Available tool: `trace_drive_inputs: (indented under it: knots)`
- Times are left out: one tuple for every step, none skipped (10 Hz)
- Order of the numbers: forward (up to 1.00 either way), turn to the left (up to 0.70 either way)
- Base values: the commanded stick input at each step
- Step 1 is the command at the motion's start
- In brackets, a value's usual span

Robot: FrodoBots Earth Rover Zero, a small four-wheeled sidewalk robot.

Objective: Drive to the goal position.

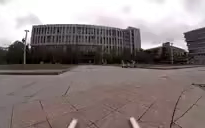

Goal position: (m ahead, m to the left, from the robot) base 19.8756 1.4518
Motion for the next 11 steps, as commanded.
trace_drive_inputs:
  knots:
    - [1.00,0.00]
    - [1.00,0.00]
    - [1.00,0.00]
    - [1.00,0.00]
    - [1.00,0.00]
    - [1.00,0.00]
    - [1.00,0.00]
    - [1.00,0.00]
    - [1.00,0.00]
    - [1.00,0.00]
    - [1.00,0.00]
